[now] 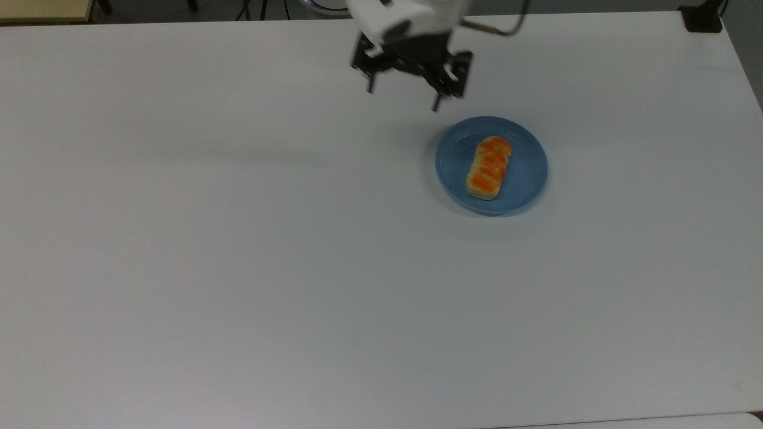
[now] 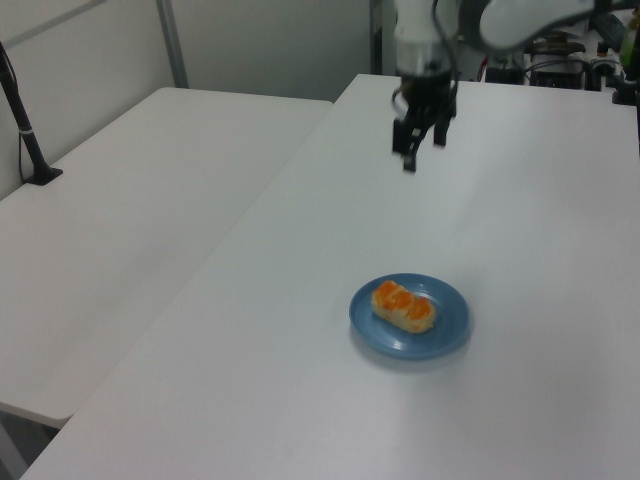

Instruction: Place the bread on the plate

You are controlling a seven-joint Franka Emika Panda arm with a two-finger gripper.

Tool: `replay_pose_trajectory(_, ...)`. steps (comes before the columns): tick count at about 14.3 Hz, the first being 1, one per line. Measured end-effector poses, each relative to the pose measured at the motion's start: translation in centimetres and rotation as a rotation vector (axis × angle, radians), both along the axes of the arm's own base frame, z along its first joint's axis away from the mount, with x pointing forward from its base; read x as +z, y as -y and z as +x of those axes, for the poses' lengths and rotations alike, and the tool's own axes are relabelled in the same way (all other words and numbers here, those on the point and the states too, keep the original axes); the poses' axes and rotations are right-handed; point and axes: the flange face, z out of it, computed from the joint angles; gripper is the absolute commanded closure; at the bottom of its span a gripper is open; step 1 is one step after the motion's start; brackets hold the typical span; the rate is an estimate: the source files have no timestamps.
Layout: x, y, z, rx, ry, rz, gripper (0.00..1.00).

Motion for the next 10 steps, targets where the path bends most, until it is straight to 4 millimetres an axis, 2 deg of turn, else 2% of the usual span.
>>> replay_pose_trajectory(2, 3.4, 4.6, -1.0, 0.045, -0.002, -0.016, 0.00)
replay_pose_trajectory(3, 4.5, 6.5, -1.4, 0.066, -0.004, -0.022, 0.00)
replay_pose_trajectory(4, 5.5, 9.2, -1.8, 0.074, -0.005, -0.029, 0.00)
replay_pose_trajectory(7, 6.4, 16.9, -1.8, 0.049, -0.005, -0.039, 0.00)
replay_pose_trajectory(10, 8.6, 21.2, -2.8, 0.136, 0.029, -0.051, 0.00)
